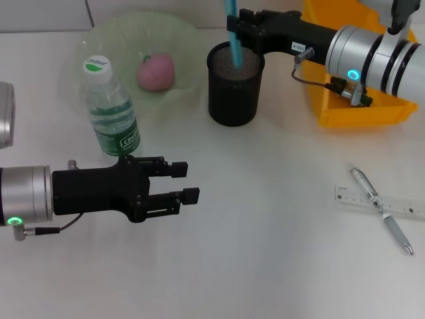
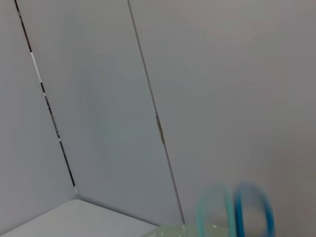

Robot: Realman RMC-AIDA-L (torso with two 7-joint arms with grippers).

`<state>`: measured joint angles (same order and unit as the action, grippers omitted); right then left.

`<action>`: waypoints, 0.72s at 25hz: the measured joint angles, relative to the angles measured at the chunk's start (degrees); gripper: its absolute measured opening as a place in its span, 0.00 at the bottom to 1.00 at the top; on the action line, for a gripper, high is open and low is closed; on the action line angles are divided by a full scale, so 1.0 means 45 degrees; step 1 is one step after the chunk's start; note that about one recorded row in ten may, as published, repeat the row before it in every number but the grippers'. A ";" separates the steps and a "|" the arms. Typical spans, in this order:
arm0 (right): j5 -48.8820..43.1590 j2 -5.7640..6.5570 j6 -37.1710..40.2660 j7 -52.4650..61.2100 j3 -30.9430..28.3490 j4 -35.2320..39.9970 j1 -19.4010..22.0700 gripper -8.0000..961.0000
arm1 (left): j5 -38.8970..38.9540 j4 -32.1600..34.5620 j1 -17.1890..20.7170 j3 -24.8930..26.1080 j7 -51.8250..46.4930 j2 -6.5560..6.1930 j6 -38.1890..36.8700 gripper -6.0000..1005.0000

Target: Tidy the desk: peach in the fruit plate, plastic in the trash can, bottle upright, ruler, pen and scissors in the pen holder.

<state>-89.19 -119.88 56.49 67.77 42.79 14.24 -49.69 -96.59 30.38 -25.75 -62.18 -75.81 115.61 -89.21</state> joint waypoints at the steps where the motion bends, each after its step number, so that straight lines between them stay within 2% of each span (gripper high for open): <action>1: 0.0000 0.0000 0.0000 0.0000 0.0000 0.0000 0.0000 0.33 | -0.0007 -0.0003 0.0000 0.0056 0.0005 0.0000 0.0000 0.58; 5: -0.0009 0.0049 0.0403 0.0195 -0.0002 0.0115 0.0214 0.35 | -0.0011 0.0000 -0.0001 0.0087 0.0011 -0.0003 0.0000 0.58; 9: -0.0080 0.0115 0.1370 0.0594 0.0037 0.0911 0.0696 0.48 | -0.0018 -0.0016 -0.0002 0.0088 0.0012 -0.0008 0.0000 0.58; 10: -0.0430 0.0176 0.2238 0.1556 0.0369 0.2269 0.1302 0.52 | -0.0020 -0.0019 0.0000 0.0088 0.0012 -0.0007 -0.0002 0.58; 11: -0.0430 0.0176 0.2238 0.1556 0.0369 0.2269 0.1302 0.55 | -0.0020 -0.0018 0.0013 0.0087 0.0012 -0.0007 -0.0009 0.58; 13: -0.1231 0.0367 0.3144 0.3178 0.1228 0.4369 0.2012 0.61 | -0.0021 -0.0007 0.0042 0.0088 0.0012 -0.0012 -0.0047 0.58; 14: -0.1864 0.0527 0.3624 0.4160 0.1726 0.5632 0.2333 0.65 | -0.0021 -0.0007 0.0050 0.0088 0.0012 -0.0013 -0.0062 0.58; 15: -0.3483 0.0924 0.4780 0.5906 0.2574 0.8023 0.2832 0.68 | -0.0021 -0.0012 0.0056 0.0087 0.0012 -0.0020 -0.0072 0.58; 16: -0.3483 0.0924 0.4780 0.5906 0.2574 0.8023 0.2832 0.71 | -0.0021 -0.0012 0.0056 0.0087 0.0012 -0.0020 -0.0072 0.58; 18: -0.5350 0.1228 0.6394 0.7224 0.2906 0.9947 0.2965 0.74 | -0.0022 -0.0005 0.0073 0.0086 0.0012 -0.0024 -0.0074 0.58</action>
<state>-113.26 -114.35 85.26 100.28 55.87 59.00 -36.35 -96.69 30.35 -25.42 -61.79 -75.76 115.50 -89.54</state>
